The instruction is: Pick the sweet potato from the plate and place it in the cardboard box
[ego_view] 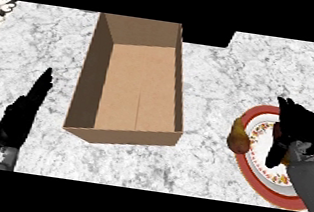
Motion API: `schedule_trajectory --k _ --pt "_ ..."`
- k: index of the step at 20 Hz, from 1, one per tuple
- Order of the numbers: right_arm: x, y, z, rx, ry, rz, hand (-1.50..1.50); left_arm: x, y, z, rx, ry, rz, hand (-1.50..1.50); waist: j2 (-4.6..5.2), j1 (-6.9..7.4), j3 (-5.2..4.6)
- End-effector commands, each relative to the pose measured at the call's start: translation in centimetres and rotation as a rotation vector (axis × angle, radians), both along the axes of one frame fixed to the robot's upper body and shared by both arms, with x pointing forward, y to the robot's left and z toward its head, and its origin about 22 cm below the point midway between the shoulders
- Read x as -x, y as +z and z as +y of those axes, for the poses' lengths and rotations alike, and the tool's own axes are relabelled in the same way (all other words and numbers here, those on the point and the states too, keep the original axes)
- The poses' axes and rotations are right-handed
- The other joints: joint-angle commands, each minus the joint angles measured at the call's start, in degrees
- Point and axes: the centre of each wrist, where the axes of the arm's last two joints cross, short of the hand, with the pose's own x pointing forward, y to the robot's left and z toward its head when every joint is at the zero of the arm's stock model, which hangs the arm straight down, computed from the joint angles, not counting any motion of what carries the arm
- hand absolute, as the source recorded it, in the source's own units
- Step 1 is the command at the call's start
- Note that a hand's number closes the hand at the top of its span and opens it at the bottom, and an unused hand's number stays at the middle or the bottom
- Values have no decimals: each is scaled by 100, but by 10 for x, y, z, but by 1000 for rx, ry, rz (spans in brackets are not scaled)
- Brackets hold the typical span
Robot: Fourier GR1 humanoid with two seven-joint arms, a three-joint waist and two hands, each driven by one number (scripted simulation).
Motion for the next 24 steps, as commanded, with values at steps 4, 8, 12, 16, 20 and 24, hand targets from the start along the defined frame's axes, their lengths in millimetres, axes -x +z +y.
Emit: schedule_trajectory --k 4,8,12,16,20,24 --pt "4 -15 -13 53 -62 50 -150 -4 -3 -8 29 13 -9 0 2 -13 2" --pt "14 -24 -5 65 -72 62 -150 8 -11 6 1 9 -2 0 0 -9 2" --pt "-4 -36 -2 57 -70 60 -150 7 -4 -10 3 -8 -11 0 4 14 3" --pt "6 -34 -20 55 -79 40 -150 24 -7 -17 19 -9 2 0 0 4 3" --pt "3 -37 -16 53 -75 44 -150 8 6 -11 4 11 -10 0 1 -5 3" --pt "2 -59 -23 49 -68 25 -150 -7 -5 13 19 -7 6 0 8 -7 2"
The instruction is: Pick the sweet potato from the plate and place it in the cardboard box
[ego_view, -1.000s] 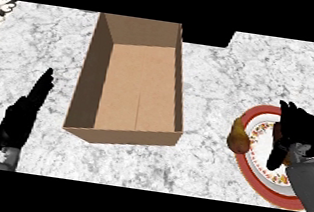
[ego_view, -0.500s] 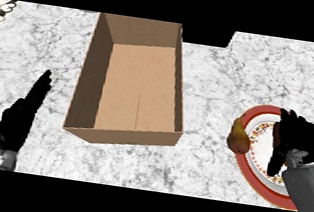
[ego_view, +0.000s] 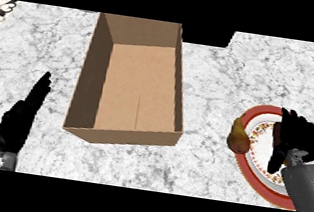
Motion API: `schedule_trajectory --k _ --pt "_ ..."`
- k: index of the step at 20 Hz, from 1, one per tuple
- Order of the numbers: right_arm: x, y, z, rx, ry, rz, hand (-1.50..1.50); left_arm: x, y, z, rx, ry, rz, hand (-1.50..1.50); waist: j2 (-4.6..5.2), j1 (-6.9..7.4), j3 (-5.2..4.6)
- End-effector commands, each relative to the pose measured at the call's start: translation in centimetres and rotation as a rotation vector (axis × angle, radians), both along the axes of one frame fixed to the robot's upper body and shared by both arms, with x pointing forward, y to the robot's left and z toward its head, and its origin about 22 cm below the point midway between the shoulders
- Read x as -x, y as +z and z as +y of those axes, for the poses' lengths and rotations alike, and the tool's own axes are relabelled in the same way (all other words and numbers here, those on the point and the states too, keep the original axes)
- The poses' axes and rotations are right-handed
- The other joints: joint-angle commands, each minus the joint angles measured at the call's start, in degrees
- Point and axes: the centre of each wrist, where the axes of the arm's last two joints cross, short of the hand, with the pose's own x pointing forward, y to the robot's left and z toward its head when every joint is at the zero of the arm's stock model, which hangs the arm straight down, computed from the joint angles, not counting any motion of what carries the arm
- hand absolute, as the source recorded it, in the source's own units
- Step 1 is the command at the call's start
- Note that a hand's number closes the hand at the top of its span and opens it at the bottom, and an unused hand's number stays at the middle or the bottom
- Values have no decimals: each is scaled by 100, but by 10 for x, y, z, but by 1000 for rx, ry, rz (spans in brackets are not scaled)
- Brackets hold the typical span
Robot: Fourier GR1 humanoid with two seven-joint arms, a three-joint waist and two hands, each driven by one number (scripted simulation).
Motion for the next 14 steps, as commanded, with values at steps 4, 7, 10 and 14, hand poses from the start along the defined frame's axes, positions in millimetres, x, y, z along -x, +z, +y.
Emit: schedule_trajectory --k 4,7,10,14 --pt "-4 -11 4 -19 -9 -3 -150 -11 20 -17 3 -10 5 0 0 0 2" --pt "-10 -7 3 3 -15 9 -150 -3 11 -17 1 -13 -1 0 0 5 1" --pt "5 -25 8 -4 -6 5 -150 4 -4 -13 16 -6 15 0 -1 -2 1" --pt "-2 -36 -3 7 -15 56 -150 -3 -4 6 6 -4 -4 0 2 3 1"
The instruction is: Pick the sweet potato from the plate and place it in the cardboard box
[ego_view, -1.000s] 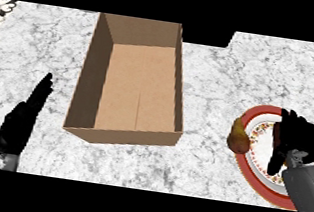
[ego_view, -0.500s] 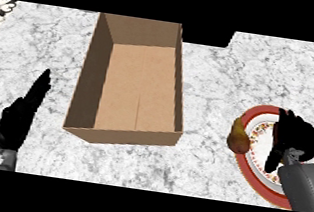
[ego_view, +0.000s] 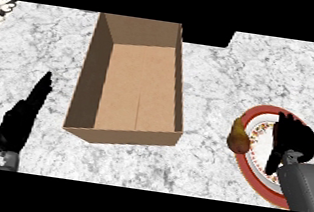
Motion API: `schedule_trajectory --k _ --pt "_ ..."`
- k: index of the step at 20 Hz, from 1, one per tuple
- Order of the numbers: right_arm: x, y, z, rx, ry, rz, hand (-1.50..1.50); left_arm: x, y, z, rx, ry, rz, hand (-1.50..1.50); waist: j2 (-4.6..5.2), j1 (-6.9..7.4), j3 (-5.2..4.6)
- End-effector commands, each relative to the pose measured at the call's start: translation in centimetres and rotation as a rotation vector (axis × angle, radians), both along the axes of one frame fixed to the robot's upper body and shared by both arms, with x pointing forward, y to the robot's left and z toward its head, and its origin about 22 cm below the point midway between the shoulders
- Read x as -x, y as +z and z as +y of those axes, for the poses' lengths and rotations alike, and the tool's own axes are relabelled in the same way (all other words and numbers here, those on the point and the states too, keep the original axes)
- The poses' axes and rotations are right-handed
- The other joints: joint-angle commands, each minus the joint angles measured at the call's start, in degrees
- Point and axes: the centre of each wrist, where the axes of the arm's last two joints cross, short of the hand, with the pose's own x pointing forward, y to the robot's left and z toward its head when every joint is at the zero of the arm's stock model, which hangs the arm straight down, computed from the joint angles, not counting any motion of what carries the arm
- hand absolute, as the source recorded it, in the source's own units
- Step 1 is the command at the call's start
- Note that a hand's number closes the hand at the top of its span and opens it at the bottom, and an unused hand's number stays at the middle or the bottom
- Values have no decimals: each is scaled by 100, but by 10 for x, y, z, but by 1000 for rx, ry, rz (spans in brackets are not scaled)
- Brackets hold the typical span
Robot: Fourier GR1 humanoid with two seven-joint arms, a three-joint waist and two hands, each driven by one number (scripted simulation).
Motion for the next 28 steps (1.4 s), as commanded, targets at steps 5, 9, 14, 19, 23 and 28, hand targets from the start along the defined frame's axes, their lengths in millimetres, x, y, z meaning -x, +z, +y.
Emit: schedule_trajectory --k 5,9,14,19,23,28 --pt "-6 -9 -2 -58 -24 21 150 -15 3 14 -13 -7 -1 0 3 -4 1" --pt "4 -8 -6 109 86 -72 150 -5 7 9 -6 10 -6 0 0 -3 1" --pt "0 -1 -10 165 144 -160 150 1 -3 -2 -1 8 7 0 1 -7 0" --pt "43 -7 76 -3 16 -272 150 1 11 3 -8 28 2 0 -50 -138 -4" --pt "82 0 130 -180 -130 -372 150 3 4 9 -7 40 3 0 -94 -268 -5" --pt "131 36 180 -103 -149 -479 150 6 8 3 -18 13 7 0 -46 -74 -5"
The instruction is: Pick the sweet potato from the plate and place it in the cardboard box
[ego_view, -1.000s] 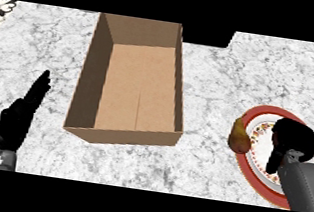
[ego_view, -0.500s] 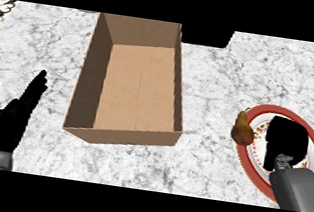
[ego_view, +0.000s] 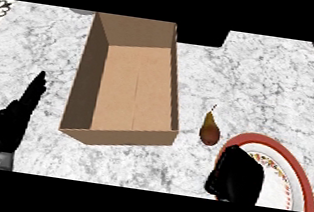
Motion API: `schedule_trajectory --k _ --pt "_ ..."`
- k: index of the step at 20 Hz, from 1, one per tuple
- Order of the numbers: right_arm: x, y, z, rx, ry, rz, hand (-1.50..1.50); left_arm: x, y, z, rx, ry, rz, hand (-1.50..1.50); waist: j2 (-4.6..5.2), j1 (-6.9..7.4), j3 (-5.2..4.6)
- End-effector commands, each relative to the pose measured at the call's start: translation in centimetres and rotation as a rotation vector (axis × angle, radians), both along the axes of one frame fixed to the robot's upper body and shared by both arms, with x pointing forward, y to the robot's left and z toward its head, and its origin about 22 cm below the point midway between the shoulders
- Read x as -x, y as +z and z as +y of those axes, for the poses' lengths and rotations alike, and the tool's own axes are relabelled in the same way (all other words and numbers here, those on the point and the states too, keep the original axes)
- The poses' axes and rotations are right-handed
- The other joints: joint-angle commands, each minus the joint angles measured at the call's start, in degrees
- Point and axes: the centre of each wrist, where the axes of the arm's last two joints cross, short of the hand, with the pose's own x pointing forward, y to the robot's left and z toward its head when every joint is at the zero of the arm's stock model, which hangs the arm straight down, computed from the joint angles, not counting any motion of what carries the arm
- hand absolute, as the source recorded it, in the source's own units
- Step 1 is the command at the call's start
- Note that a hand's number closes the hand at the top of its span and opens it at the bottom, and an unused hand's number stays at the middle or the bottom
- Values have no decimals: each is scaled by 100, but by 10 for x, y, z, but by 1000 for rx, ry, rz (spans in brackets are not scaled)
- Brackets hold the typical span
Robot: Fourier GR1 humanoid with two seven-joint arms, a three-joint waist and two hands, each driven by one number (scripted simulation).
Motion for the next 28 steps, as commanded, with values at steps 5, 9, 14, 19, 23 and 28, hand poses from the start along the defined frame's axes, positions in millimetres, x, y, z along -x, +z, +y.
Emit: schedule_trajectory --k 5,9,14,19,23,28 --pt "57 70 50 -83 -53 -189 150 3 0 1 -1 -19 -1 0 42 120 15" --pt "63 101 50 -218 107 -488 150 -6 1 -5 -2 -20 3 0 35 90 18" --pt "53 120 86 -278 227 -595 150 -7 -1 -10 3 -39 -17 0 69 231 12" --pt "23 159 86 -339 271 -646 150 -8 1 -28 6 -53 -11 0 74 249 14" --pt "0 174 100 -332 268 -629 150 -14 -6 -12 7 -38 -7 0 77 244 9" --pt "-48 191 117 -328 234 -583 150 -19 2 -23 11 -61 -14 0 90 367 6"
